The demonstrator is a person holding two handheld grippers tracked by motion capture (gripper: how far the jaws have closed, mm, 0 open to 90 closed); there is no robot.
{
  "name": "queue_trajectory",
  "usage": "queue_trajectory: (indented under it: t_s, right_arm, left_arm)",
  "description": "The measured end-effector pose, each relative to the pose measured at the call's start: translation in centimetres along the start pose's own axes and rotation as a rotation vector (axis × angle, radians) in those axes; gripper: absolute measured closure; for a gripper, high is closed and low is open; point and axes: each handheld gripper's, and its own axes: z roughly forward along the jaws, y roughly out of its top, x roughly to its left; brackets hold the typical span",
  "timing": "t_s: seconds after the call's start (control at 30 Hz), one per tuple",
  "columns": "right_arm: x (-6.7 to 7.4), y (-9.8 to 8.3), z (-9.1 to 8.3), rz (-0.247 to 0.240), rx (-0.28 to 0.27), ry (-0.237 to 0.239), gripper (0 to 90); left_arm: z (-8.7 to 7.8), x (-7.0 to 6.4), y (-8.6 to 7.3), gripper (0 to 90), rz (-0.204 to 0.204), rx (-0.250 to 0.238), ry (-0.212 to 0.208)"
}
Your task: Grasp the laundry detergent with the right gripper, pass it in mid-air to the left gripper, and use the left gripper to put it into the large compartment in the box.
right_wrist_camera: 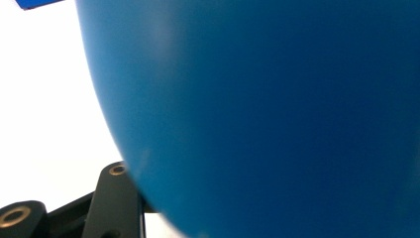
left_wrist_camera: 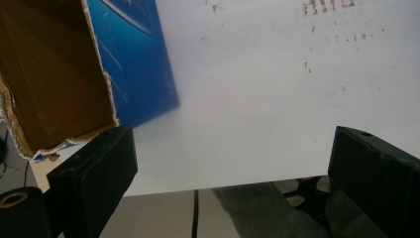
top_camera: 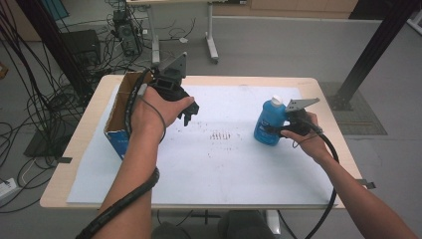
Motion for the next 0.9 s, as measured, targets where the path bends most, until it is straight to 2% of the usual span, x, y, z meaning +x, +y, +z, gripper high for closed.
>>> queue_trajectory:
  t_s: [0.13, 0.17, 0.33, 0.37, 0.5, 0.53, 0.57, 0.6, 0.63, 0.67, 0.73, 0.87, 0.9]
  right_arm:
    - [0.0, 0.1, 0.0, 0.007, 0.006, -0.002, 43.3]
    - [0.0, 0.1, 0.0, 0.008, 0.007, -0.003, 43.3]
    - [0.0, 0.3, 0.0, 0.016, 0.021, -0.003, 43.4]
    - [0.0, 0.3, 0.0, 0.018, 0.022, -0.004, 43.4]
    - [-0.1, 0.4, 0.0, 0.028, 0.024, -0.004, 43.4]
    - [-0.1, 0.4, 0.0, 0.036, 0.026, -0.003, 43.4]
    - [-0.1, 0.4, 0.0, 0.043, 0.027, -0.001, 43.4]
    - [-0.3, 0.5, 0.1, 0.049, 0.026, 0.001, 43.4]
    - [-0.3, 0.5, 0.1, 0.06, 0.028, 0.003, 43.4]
    - [-0.5, 0.6, 0.1, 0.074, 0.03, 0.007, 43.5]
    - [-0.9, 0.7, 0.1, 0.093, 0.034, 0.017, 43.5]
    - [-1.5, 1.2, 0.0, 0.103, 0.059, 0.003, 43.5]
    - [-1.6, 1.4, -0.1, 0.107, 0.064, 0.002, 43.5]
  left_arm:
    - [-0.5, 0.5, 0.6, 5.5, 0.024, -0.008, -0.021]
    - [-0.8, 0.8, 1.0, 5.6, 0.044, -0.01, -0.029]
    - [-1.8, 1.4, 1.8, 5.6, 0.09, -0.031, -0.039]
    - [-1.8, 1.4, 1.8, 5.6, 0.09, -0.031, -0.039]
    - [-1.9, 1.6, 2.2, 5.6, 0.133, -0.025, -0.031]
    - [-2.1, 1.6, 2.3, 5.6, 0.16, -0.027, -0.032]
    - [-2.1, 1.6, 2.3, 5.6, 0.16, -0.027, -0.032]
    - [-2.2, 1.5, 2.5, 5.6, 0.185, -0.032, -0.031]
    - [-2.2, 1.5, 2.5, 5.6, 0.185, -0.032, -0.031]
    - [-2.3, 1.4, 2.7, 5.6, 0.212, -0.03, -0.051]
    - [-2.3, 1.5, 2.8, 5.6, 0.225, -0.029, -0.063]
    - [-2.2, 1.6, 3.2, 5.0, 0.273, -0.028, -0.087]
    - [-2.3, 1.7, 3.4, 5.1, 0.297, -0.033, -0.093]
